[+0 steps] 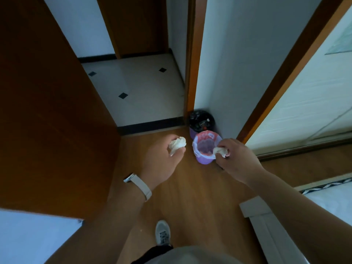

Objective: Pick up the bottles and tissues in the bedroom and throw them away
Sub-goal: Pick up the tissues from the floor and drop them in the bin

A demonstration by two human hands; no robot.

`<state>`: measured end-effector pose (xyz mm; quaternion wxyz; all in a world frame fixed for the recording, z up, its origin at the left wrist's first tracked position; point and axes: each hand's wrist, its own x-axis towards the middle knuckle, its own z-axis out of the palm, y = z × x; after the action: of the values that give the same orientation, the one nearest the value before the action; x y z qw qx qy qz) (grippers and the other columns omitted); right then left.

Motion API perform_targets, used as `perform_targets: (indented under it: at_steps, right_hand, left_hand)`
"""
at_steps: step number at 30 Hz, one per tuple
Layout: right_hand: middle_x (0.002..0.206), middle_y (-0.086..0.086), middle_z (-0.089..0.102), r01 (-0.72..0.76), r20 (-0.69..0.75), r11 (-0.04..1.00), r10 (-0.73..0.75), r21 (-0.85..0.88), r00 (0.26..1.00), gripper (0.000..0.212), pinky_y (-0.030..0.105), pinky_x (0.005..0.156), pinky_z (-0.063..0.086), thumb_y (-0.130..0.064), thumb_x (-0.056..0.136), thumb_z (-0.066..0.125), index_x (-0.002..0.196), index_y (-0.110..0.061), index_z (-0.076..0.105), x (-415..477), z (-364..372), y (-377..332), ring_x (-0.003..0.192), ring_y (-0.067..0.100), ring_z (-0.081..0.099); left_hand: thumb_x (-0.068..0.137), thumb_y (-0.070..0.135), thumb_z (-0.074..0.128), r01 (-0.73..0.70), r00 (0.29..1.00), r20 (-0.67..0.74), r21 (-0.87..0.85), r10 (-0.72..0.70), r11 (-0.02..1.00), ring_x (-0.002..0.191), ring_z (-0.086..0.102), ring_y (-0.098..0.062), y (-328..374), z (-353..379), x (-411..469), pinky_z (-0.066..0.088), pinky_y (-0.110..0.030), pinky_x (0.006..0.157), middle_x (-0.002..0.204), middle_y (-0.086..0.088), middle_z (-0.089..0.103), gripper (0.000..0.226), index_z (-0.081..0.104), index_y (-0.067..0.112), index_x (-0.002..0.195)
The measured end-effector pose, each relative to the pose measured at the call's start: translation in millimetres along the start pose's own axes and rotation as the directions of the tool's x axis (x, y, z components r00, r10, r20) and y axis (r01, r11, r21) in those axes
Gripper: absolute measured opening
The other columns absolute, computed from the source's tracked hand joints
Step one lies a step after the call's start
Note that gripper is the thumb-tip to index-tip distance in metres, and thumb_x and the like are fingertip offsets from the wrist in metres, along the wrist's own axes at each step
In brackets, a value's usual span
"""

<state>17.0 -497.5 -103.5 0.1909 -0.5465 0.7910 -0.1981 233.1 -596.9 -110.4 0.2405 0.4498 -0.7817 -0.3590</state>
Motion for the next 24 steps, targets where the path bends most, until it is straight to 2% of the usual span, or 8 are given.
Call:
perform_targets:
  at_steps: [5,7,9,12,14,17,20,24]
  right_hand:
    - [0.115,-0.006,0.057,-0.008,-0.058,1.0,0.006,-0.025,0.998,0.028,0.028,0.083,0.047,-0.03,0.09,0.059,0.117,-0.024,0.059,56.4,20.2,-39.8,0.1,0.011,0.055]
    - [0.1,-0.016,0.057,0.032,-0.106,0.999,-0.031,0.005,0.994,0.017,0.015,0.073,0.046,-0.025,0.087,0.064,0.102,-0.031,0.059,68.1,23.0,-48.3,0.09,0.001,0.055]
    - [0.085,-0.022,0.052,0.065,-0.143,0.997,-0.06,0.03,0.988,0.028,0.005,0.059,0.04,-0.017,0.082,0.07,0.089,-0.037,0.051,79.6,24.1,-50.5,0.079,-0.005,0.058]
    - [0.091,-0.014,0.057,-0.01,-0.132,1.0,0.009,0.0,0.991,0.025,0.015,0.061,0.045,-0.022,0.081,0.071,0.095,-0.035,0.055,104.6,29.5,-43.5,0.076,0.008,0.059]
    - [0.098,-0.008,0.061,-0.072,-0.149,0.997,0.069,-0.012,0.986,0.024,0.024,0.063,0.05,-0.026,0.08,0.071,0.102,-0.027,0.061,123.1,35.7,-30.9,0.08,0.011,0.059]
    - [0.098,-0.007,0.062,-0.125,-0.149,0.992,0.122,-0.01,0.981,0.024,0.038,0.064,0.055,-0.028,0.079,0.069,0.102,-0.025,0.061,145.1,41.4,-14.4,0.078,0.015,0.06]
    - [0.105,-0.004,0.063,-0.203,-0.129,0.979,0.201,0.0,0.971,0.026,0.038,0.069,0.056,-0.028,0.081,0.068,0.106,-0.024,0.062,174.5,45.7,5.6,0.083,0.017,0.062]
    - [0.108,-0.01,0.055,-0.233,-0.09,0.97,0.238,0.061,0.967,0.028,0.028,0.08,0.049,-0.029,0.087,0.062,0.113,-0.022,0.061,226.7,35.8,23.5,0.096,0.013,0.058]
  left_hand:
    - [0.09,0.035,0.064,-0.018,0.998,0.058,-0.019,0.019,1.0,0.09,0.061,-0.003,-40.7,-33.0,59.6,0.052,-0.019,0.076,0.099,0.015,0.064,0.026,0.061,0.028,0.116]
    - [0.091,0.032,0.065,-0.028,0.997,0.075,-0.001,0.028,1.0,0.086,0.06,-0.001,-51.4,-40.7,80.4,0.046,-0.007,0.07,0.094,0.017,0.062,0.022,0.061,0.027,0.111]
    - [0.091,0.031,0.065,-0.035,0.994,0.1,0.003,0.035,0.999,0.081,0.057,0.006,-58.7,-44.2,98.3,0.043,-0.003,0.068,0.09,0.02,0.059,0.019,0.06,0.028,0.11]
    - [0.09,0.032,0.066,-0.027,0.988,0.148,-0.042,0.033,0.999,0.084,0.059,0.004,-71.9,-40.5,129.1,0.048,-0.012,0.07,0.092,0.019,0.063,0.022,0.06,0.03,0.111]
    - [0.089,0.031,0.067,-0.01,0.985,0.173,-0.066,0.021,0.998,0.084,0.061,0.0,-80.7,-30.4,150.3,0.052,-0.023,0.074,0.093,0.016,0.064,0.021,0.06,0.031,0.108]
    - [0.088,0.03,0.066,0.004,0.973,0.232,-0.078,0.014,0.997,0.082,0.062,-0.001,-85.4,-9.5,177.9,0.054,-0.03,0.076,0.091,0.015,0.066,0.019,0.059,0.034,0.105]
    - [0.088,0.032,0.066,0.011,0.959,0.283,-0.07,0.01,0.998,0.082,0.063,-0.002,-84.8,8.9,208.3,0.055,-0.035,0.078,0.09,0.014,0.066,0.019,0.061,0.031,0.107]
    - [0.088,0.033,0.065,0.004,0.957,0.289,-0.025,0.003,1.0,0.083,0.062,-0.003,-76.6,25.5,263.7,0.056,-0.035,0.077,0.092,0.014,0.065,0.022,0.061,0.029,0.109]
